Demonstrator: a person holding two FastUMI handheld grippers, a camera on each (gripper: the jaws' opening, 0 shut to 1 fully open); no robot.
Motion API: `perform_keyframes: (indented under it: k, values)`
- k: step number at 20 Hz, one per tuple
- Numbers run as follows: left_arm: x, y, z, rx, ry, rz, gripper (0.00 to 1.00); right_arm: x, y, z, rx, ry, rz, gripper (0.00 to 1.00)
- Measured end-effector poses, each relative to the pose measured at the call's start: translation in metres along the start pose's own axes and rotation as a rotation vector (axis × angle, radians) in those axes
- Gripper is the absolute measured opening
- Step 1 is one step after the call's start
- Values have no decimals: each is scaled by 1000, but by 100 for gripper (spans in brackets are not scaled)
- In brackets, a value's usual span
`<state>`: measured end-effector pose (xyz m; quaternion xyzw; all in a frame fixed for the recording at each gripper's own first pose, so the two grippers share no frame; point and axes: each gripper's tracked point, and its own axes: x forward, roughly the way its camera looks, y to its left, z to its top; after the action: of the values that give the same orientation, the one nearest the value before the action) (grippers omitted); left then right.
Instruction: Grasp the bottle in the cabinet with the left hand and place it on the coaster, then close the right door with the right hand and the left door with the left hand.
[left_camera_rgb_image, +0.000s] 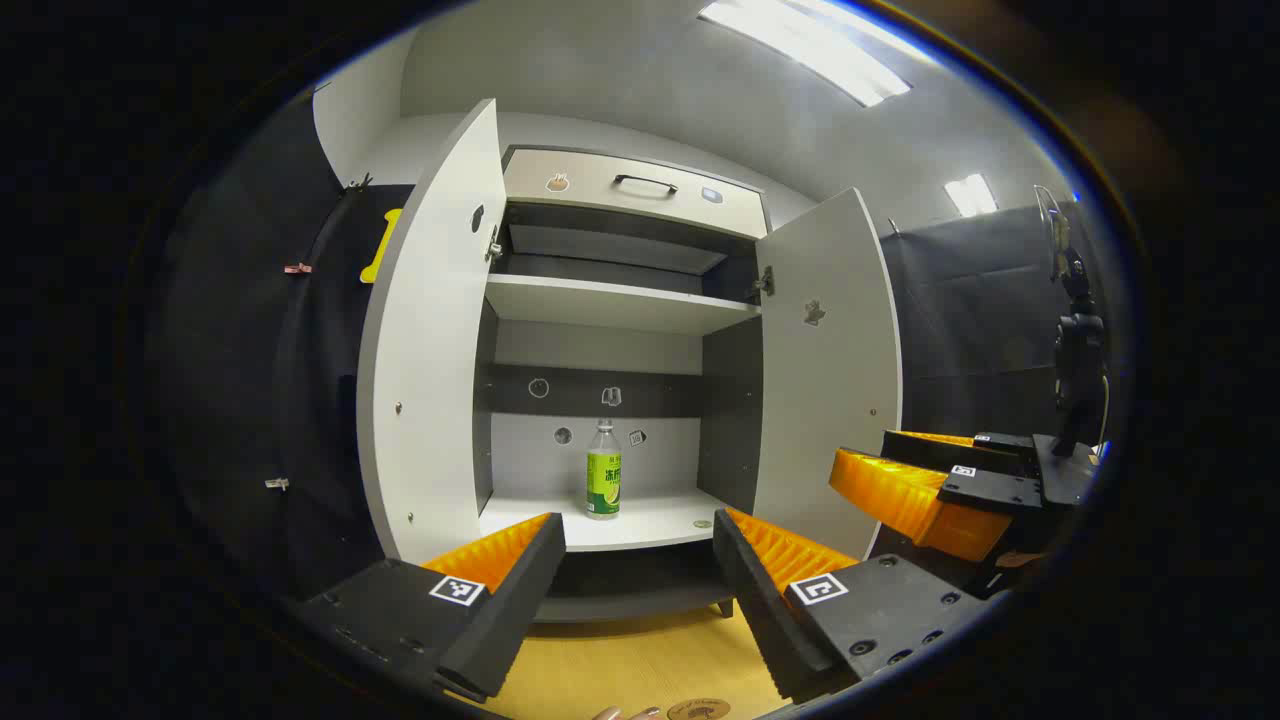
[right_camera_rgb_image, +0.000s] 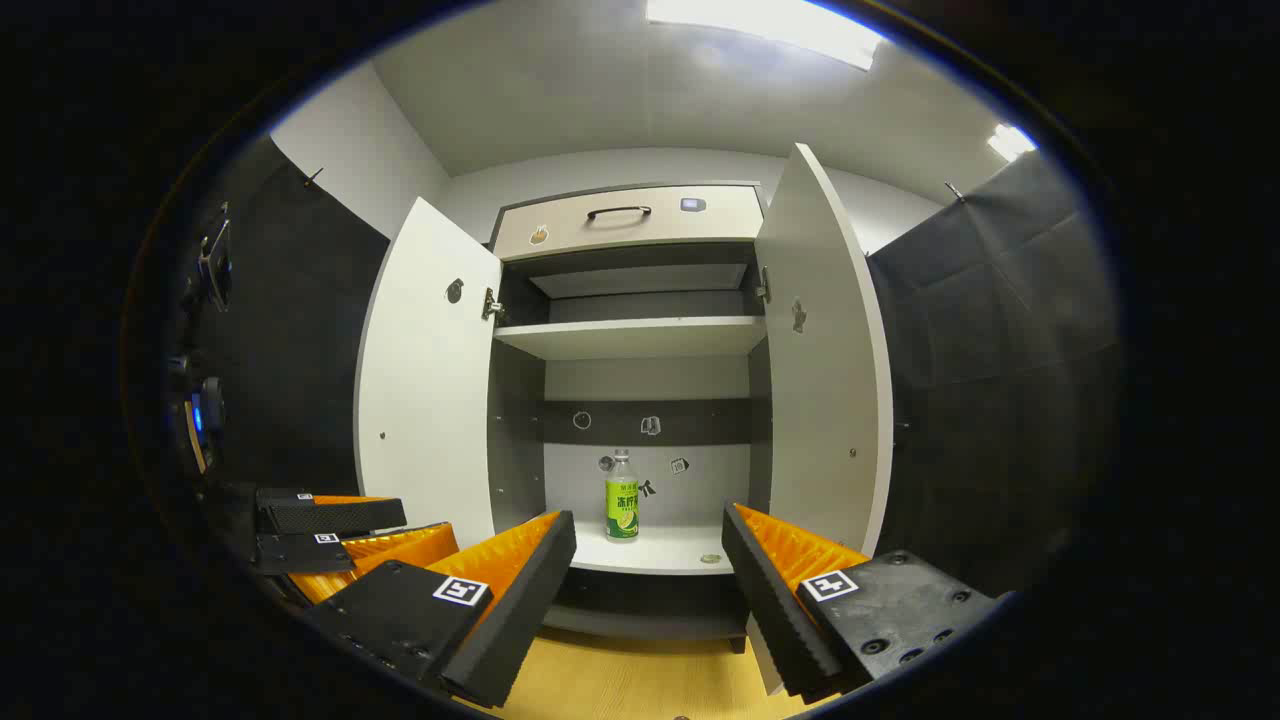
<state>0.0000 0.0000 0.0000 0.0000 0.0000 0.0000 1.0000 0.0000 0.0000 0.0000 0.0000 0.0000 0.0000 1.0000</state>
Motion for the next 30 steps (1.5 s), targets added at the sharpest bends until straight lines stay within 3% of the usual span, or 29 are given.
perform_keyframes:
  k: [14, 25, 30]
  values:
    - [2, 13, -1, 9, -13, 11, 95, 0, 4, 1, -29, -11, -12, 98]
    - [16, 7, -5, 31, 8, -69, 95, -6, -7, 0, -56, 9, -81, 98]
    - [35, 1, 4, 70, -25, -68, 95, 3, -20, 9, -18, -23, -104, 98]
